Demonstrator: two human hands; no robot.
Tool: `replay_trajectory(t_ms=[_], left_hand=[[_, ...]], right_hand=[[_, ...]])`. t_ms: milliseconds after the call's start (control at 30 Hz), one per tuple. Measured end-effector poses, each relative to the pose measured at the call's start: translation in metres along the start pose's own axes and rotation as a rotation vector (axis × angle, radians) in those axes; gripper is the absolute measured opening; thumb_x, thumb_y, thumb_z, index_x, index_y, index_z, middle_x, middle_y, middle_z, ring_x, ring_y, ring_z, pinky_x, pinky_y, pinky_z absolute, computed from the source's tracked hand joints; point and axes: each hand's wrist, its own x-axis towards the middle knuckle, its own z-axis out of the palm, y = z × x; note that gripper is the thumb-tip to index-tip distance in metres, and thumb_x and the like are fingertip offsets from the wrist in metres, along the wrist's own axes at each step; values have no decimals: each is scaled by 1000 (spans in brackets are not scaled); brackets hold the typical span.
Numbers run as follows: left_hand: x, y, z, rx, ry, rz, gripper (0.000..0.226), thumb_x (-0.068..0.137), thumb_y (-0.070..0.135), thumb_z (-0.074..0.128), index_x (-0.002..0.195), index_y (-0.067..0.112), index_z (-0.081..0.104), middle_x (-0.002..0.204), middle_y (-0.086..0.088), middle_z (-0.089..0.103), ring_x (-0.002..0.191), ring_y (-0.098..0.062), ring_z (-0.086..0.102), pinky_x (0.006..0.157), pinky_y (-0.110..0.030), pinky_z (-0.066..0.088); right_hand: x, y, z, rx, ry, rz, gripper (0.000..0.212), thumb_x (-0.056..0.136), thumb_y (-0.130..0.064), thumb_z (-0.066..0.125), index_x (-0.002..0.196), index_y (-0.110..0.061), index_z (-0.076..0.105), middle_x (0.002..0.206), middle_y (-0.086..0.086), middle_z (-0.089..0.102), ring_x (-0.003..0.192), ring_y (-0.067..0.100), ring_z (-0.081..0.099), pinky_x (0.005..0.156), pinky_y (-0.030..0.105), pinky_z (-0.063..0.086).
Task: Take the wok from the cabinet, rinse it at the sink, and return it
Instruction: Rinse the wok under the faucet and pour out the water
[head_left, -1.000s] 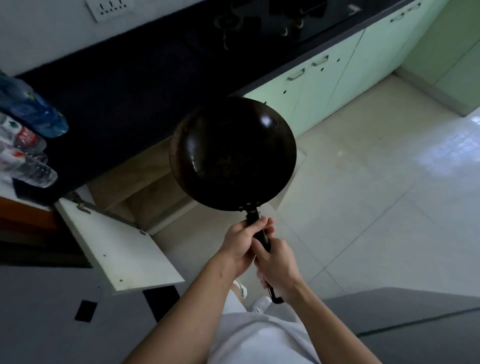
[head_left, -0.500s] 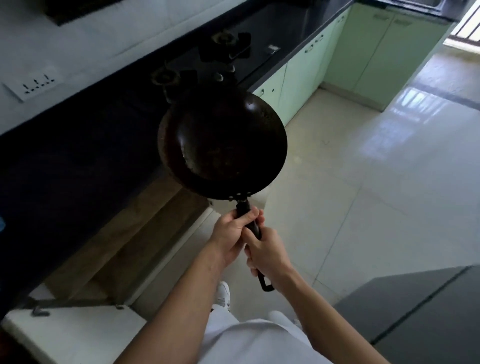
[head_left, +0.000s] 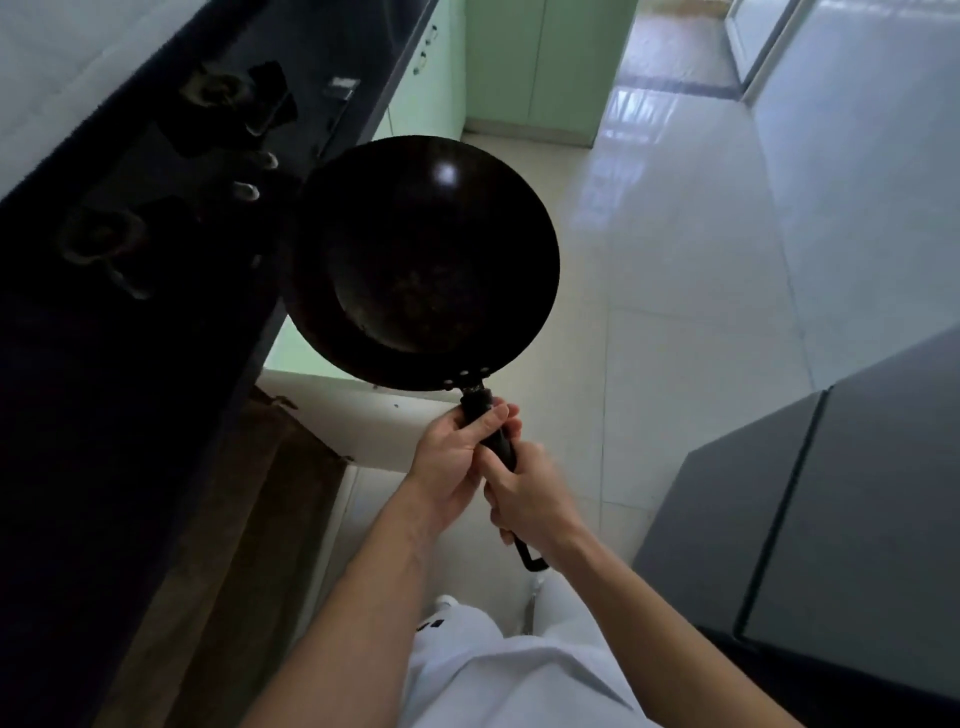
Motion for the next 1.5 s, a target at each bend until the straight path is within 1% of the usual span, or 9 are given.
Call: replay_trajectory(t_ms=[300, 400, 500, 667, 833, 1067, 1233, 1400, 1500], left_hand=[[98, 19, 53, 109, -44, -81, 21, 92, 2, 61, 112, -4, 61, 89, -8, 70, 78, -15, 70, 76, -26, 58], [143, 28, 83, 116, -40, -97, 24, 94, 3, 59, 116, -6, 59, 89, -8, 69, 80, -15, 69, 77, -25, 59], [188, 40, 117, 116, -34, -114, 29, 93, 4, 60, 120, -8, 58, 91, -9, 69, 82, -16, 69, 77, -24, 59], [255, 58, 180, 111, -28, -116, 33, 94, 5, 60, 124, -10, 57, 89, -8, 70, 84, -16, 70, 76, -24, 58], [311, 70, 223, 95, -17, -95, 30, 93, 7, 61, 120, -7, 59, 89, -8, 70, 86, -17, 69, 78, -26, 57], [376, 94, 256, 102, -7, -87, 27, 93, 7, 61, 117, -6, 60, 90, -9, 69, 85, -17, 69, 76, -26, 57], [432, 123, 272, 101, -8, -83, 25, 93, 5, 61, 116, -6, 59, 90, -10, 69, 82, -17, 70, 74, -26, 57], [496, 172, 288, 117, -34, -73, 22, 94, 5, 59, 114, -5, 59, 90, -9, 69, 82, -16, 70, 74, -25, 58], [542, 215, 294, 137, -37, -87, 18, 94, 4, 59, 110, -3, 62, 90, -9, 69, 81, -17, 70, 74, -27, 58]], right_hand=[[80, -16, -56, 83, 102, 33, 31, 98, -25, 53, 73, -7, 56, 51, 3, 52, 39, 22, 50, 45, 41, 50], [121, -27, -88, 75, 121, 30, 33, 98, -24, 52, 75, -1, 57, 51, 2, 53, 39, 23, 52, 46, 46, 51], [164, -39, -127, 76, 107, 34, 34, 99, -23, 52, 81, 6, 56, 52, 3, 52, 37, 19, 50, 44, 41, 52], [229, -64, -197, 19, 110, 23, 34, 99, -23, 53, 68, -10, 54, 51, 4, 52, 37, 19, 51, 39, 34, 49], [280, -83, -243, 26, 109, 9, 33, 99, -22, 52, 69, -10, 53, 52, 6, 52, 38, 21, 52, 41, 37, 51], [342, -108, -281, 26, 101, 14, 32, 97, -23, 53, 69, -9, 54, 51, 4, 52, 36, 19, 52, 42, 37, 51], [399, -132, -299, -38, 131, -1, 36, 94, -24, 55, 67, 1, 55, 51, 10, 56, 39, 24, 55, 43, 48, 52], [470, -170, -311, -32, 149, 4, 35, 94, -23, 56, 64, -5, 55, 51, 6, 55, 38, 20, 54, 42, 39, 50], [523, -201, -312, -30, 154, 14, 37, 95, -24, 55, 71, 4, 56, 51, 10, 56, 37, 24, 56, 40, 41, 51]])
